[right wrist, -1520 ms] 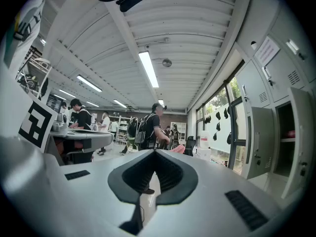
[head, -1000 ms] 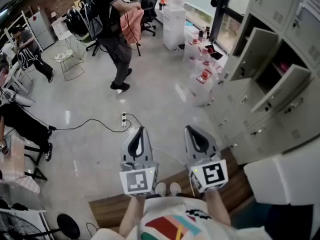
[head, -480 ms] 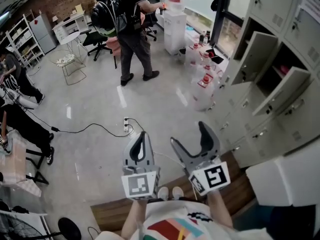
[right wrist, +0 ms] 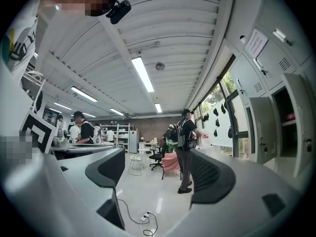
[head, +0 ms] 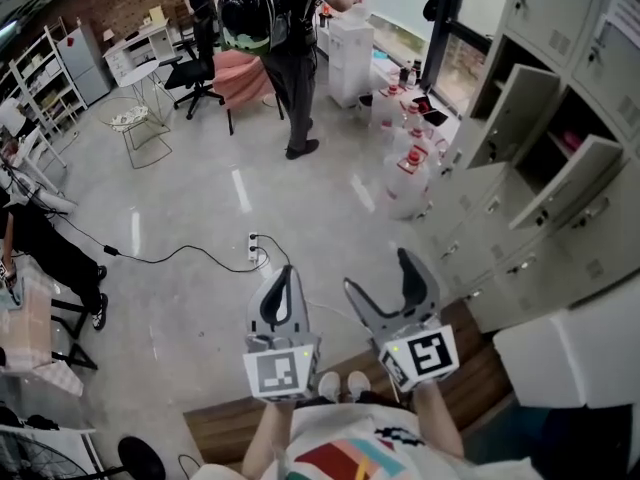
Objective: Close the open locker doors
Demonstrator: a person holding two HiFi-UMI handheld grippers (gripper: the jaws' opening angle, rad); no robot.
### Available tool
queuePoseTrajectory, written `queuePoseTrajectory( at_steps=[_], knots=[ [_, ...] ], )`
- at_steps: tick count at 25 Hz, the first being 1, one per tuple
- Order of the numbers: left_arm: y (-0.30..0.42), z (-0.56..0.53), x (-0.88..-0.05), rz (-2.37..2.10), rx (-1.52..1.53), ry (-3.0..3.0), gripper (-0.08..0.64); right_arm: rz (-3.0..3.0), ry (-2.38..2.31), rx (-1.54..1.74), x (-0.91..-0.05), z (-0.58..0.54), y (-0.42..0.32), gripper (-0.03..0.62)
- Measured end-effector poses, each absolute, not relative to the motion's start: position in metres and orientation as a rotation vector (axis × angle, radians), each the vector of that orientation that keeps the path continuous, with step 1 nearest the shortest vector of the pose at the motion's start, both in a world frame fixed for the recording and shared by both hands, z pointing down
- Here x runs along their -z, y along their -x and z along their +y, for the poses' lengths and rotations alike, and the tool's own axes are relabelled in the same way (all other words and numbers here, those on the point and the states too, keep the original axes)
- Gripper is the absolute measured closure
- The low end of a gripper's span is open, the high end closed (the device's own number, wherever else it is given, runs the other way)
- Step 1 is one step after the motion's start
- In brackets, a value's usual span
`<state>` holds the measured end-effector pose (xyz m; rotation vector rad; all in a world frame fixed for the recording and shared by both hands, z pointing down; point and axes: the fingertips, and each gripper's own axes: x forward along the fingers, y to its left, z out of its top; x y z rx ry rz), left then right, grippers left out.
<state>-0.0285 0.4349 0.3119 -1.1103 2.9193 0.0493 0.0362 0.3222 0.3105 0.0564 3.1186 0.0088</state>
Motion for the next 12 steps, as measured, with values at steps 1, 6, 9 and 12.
queuePoseTrajectory(
  at_steps=[1, 6, 9, 12],
  knots=[
    [0.03, 0.437, -0.314, 2.915, -0.048, 1.122, 0.555, 3.12, -0.039, 0.0, -0.312, 0.323, -0.036, 0.213],
    [0.048, 0.426, -0.317, 2.87, -0.015, 1.201, 0.555, 3.132, 0.099, -0.038, -0.322, 0.307, -0.042, 0.213],
    [0.05, 0.402, -0.315, 2.827, 0.027, 1.281, 0.555, 3.171, 0.162, -0.031, -0.325, 0.29, -0.053, 0.213],
    [0.049, 0.376, -0.32, 2.79, 0.017, 1.386, 0.555, 3.183, 0.287, -0.036, -0.328, 0.269, -0.064, 0.213]
  ],
)
